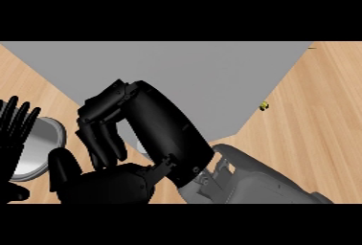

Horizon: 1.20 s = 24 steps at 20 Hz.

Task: Pick up the wine, place it into the cabinet and close the cabinet

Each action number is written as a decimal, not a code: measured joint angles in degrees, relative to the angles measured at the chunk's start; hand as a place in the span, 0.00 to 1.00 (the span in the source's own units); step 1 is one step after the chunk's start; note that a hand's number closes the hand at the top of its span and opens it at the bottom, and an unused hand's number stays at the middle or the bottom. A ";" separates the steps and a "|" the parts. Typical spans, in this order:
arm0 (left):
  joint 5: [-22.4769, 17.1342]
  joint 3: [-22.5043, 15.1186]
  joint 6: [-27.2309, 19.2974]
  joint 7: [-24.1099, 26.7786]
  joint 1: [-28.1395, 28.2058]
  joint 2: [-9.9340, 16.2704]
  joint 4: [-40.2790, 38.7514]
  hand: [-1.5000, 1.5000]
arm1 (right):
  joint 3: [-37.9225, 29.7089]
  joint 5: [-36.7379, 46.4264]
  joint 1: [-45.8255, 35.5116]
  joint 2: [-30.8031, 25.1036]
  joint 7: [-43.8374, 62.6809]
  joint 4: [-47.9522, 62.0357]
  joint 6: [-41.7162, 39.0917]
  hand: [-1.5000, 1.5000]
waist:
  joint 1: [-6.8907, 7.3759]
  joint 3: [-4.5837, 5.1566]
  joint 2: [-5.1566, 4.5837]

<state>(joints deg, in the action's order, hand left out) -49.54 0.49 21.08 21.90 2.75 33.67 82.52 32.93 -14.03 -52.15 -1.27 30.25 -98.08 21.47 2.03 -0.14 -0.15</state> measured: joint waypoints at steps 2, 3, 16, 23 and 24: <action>-0.31 0.59 0.80 -0.26 0.37 -0.10 0.05 0.00 | -1.38 -2.17 -1.43 0.52 -2.04 3.62 -0.29 1.00 | -0.33 0.03 0.07; -0.32 0.75 0.48 -0.63 0.41 -0.28 0.20 0.00 | -2.36 -3.39 -2.05 0.73 -3.31 5.57 -1.00 1.00 | -0.42 0.06 0.12; 1.96 3.30 2.54 -1.01 0.32 -2.48 -0.79 0.00 | -10.07 -5.84 -1.46 0.89 -13.23 19.10 -10.97 1.00 | -1.09 0.36 1.18; 2.17 3.40 2.55 -1.70 -0.75 -3.17 -1.39 0.00 | -11.17 -5.39 -1.32 0.02 -18.32 22.41 -16.71 1.00 | -0.74 0.71 2.02; 2.02 3.41 2.65 -1.96 -0.82 -3.10 -1.42 0.00 | -11.36 -5.41 -1.38 -0.06 -18.74 22.77 -17.19 1.00 | -0.69 0.75 2.06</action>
<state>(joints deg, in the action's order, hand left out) -47.52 3.90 23.73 19.94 1.93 30.58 81.10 21.57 -19.44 -53.53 -1.33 11.51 -75.31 4.28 1.34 0.61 1.92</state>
